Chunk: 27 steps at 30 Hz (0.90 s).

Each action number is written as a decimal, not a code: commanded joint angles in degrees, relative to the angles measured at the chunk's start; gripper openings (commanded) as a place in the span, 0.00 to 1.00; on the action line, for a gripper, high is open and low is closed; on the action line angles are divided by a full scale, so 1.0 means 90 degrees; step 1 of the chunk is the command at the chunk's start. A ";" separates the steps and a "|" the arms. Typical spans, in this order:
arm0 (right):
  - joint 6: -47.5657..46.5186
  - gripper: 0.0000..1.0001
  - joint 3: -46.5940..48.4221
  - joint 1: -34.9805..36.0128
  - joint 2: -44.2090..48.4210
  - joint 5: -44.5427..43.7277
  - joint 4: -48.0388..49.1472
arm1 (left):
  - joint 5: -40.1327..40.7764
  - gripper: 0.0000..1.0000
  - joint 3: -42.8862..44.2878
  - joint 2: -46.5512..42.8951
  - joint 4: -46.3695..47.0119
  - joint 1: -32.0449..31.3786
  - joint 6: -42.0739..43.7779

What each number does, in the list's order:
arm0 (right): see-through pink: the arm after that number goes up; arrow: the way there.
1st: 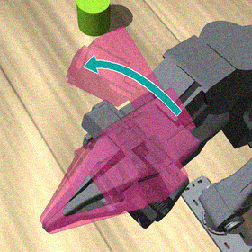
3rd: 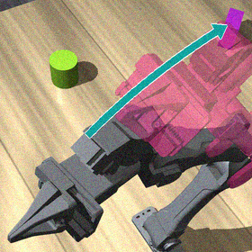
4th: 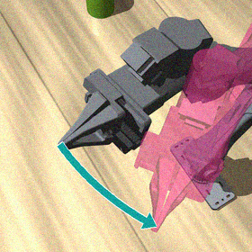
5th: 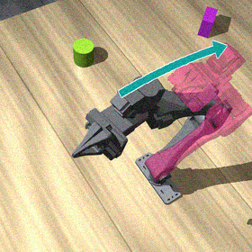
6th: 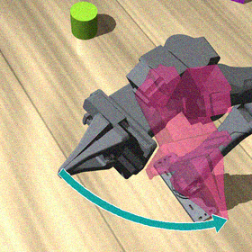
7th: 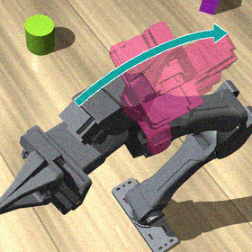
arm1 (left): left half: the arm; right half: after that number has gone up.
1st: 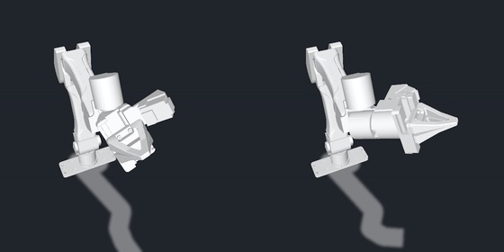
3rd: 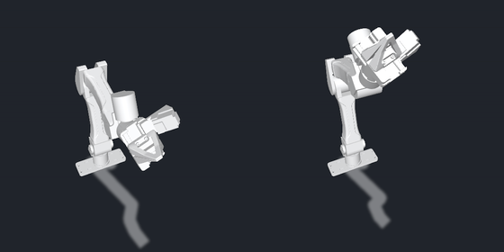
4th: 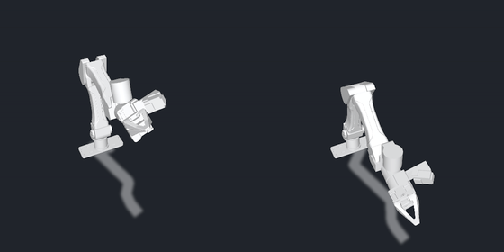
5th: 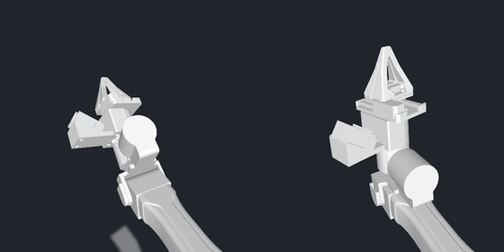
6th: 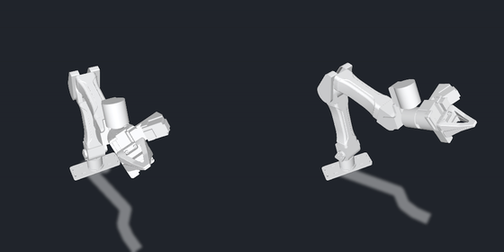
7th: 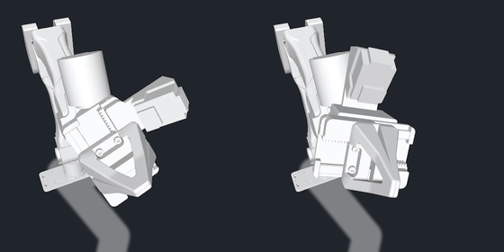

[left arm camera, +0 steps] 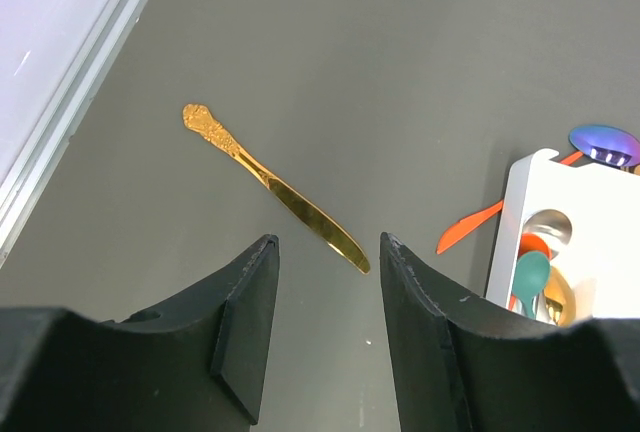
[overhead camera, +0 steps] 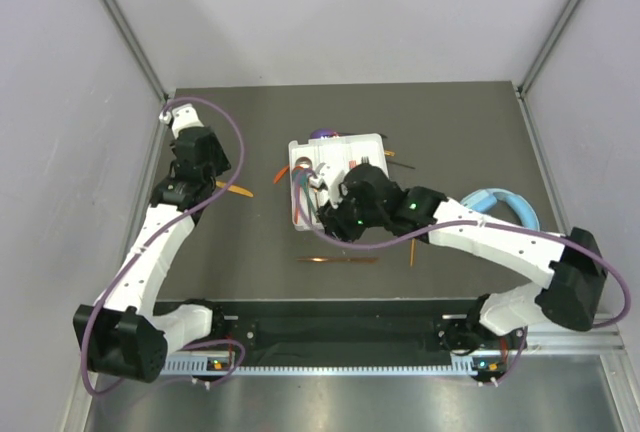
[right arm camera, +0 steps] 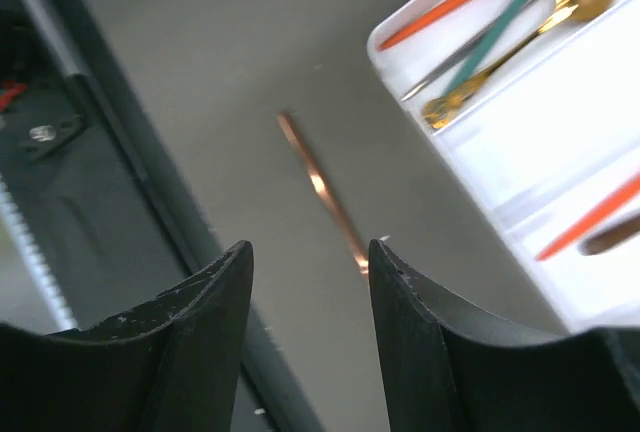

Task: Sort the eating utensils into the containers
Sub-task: Place the fork at the center of the board, then pick up the fork at the center of the board.

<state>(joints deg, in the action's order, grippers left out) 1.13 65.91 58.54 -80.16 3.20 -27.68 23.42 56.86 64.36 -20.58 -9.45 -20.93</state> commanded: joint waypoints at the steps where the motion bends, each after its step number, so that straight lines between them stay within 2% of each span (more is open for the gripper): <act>1: 0.1415 0.50 -0.0623 -0.0488 -0.0038 0.2230 0.0185 | -0.0063 0.50 -0.0078 -0.0208 0.0323 0.0044 -0.0087; 2: 0.1544 0.49 -0.0721 -0.0576 -0.0213 0.2744 0.0224 | -0.0082 0.50 -0.0078 -0.0217 0.0324 0.0044 -0.0106; 5: 0.2071 0.50 -0.1101 -0.0821 -0.0458 0.3479 0.0438 | -0.0122 0.50 -0.0126 -0.0237 0.0333 0.0054 -0.0126; 14: 0.2599 0.53 -0.1307 -0.0929 -0.0985 0.3034 0.0702 | -0.0141 0.50 -0.0204 -0.0276 0.0363 0.0054 -0.0126; 23: 0.2492 0.53 -0.1425 -0.0987 -0.2108 0.2994 0.0673 | -0.0102 0.50 -0.0204 -0.0246 0.0363 0.0054 -0.0097; 27: 0.2463 0.53 -0.1425 -0.1016 -0.2216 0.2701 0.0751 | -0.0073 0.50 -0.0224 -0.0256 0.0363 0.0054 -0.0067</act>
<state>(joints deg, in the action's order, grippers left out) 24.38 53.25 49.95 -99.15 31.55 -23.14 21.98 55.48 63.48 -20.12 -9.34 -21.32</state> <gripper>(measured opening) 0.529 0.503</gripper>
